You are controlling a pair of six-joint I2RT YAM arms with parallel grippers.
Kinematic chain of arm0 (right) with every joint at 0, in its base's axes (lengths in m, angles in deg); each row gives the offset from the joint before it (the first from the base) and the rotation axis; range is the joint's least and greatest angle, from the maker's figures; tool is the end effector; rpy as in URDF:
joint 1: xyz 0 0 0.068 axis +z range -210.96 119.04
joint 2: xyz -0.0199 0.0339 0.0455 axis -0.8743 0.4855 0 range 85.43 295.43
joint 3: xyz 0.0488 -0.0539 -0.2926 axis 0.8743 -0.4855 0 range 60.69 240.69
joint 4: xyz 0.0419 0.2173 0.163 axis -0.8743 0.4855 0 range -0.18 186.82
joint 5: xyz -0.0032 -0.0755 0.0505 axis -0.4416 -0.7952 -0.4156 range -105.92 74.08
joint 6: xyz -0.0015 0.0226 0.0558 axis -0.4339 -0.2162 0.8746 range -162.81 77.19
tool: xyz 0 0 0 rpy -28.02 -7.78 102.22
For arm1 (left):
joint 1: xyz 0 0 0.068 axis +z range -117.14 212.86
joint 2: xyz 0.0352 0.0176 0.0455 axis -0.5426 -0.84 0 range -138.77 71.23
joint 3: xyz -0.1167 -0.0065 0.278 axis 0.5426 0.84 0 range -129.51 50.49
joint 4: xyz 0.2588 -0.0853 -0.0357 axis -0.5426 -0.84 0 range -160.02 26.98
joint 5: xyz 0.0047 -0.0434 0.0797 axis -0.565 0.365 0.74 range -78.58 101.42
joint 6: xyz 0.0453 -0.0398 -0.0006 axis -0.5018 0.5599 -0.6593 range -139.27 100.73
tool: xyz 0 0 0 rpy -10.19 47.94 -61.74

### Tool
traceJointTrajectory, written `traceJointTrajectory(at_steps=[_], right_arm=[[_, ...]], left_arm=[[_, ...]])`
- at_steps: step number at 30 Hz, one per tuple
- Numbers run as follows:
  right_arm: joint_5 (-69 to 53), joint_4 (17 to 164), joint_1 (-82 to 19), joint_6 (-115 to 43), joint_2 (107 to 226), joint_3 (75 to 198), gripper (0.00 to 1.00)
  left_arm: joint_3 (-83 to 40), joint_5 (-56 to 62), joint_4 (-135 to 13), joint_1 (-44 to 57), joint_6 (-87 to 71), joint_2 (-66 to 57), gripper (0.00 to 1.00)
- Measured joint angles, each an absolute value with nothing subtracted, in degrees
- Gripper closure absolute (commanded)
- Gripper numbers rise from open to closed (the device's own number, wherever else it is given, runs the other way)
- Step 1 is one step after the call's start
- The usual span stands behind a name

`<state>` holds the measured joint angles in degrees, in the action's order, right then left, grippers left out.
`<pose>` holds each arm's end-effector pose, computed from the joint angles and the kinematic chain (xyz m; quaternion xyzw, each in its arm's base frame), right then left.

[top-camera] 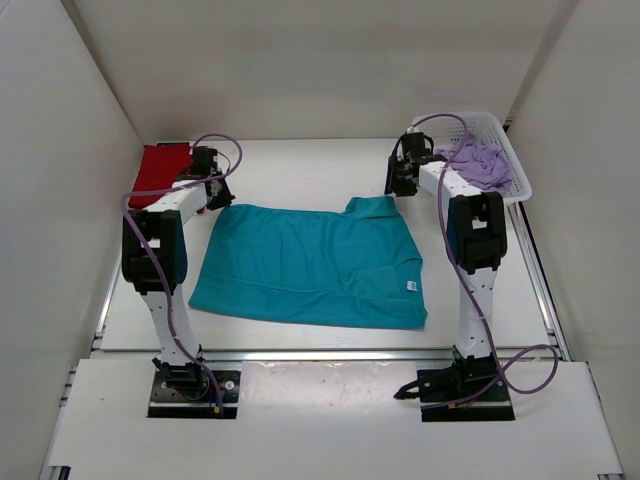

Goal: Fold and stack the t-shirts
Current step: Grap the side of the flattened tshirt furthest away from the robot with both arms

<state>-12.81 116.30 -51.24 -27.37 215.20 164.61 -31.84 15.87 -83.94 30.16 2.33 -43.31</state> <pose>0.5315 0.0935 0.1862 0.0384 0.9454 0.0953 0.3094 0.4639 -0.0185 0.1984 -0.1678 0.9331 -0.0305 0.3166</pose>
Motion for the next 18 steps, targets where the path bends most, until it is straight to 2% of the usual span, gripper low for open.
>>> traceJointTrajectory(at_steps=[8,13,18], right_arm=[[-11.76,117.54,-51.26,-27.23,216.64,164.74,0.78],[-11.61,116.78,-51.22,-26.91,216.69,164.43,0.95],[-11.87,112.78,-50.83,-26.54,215.60,161.44,0.94]], left_arm=[[-31.82,15.80,-83.88,30.14,2.38,-43.31,1.00],[-31.82,15.69,-83.86,30.16,2.38,-43.31,1.00],[-31.73,15.67,-83.66,30.12,2.38,-43.31,1.00]])
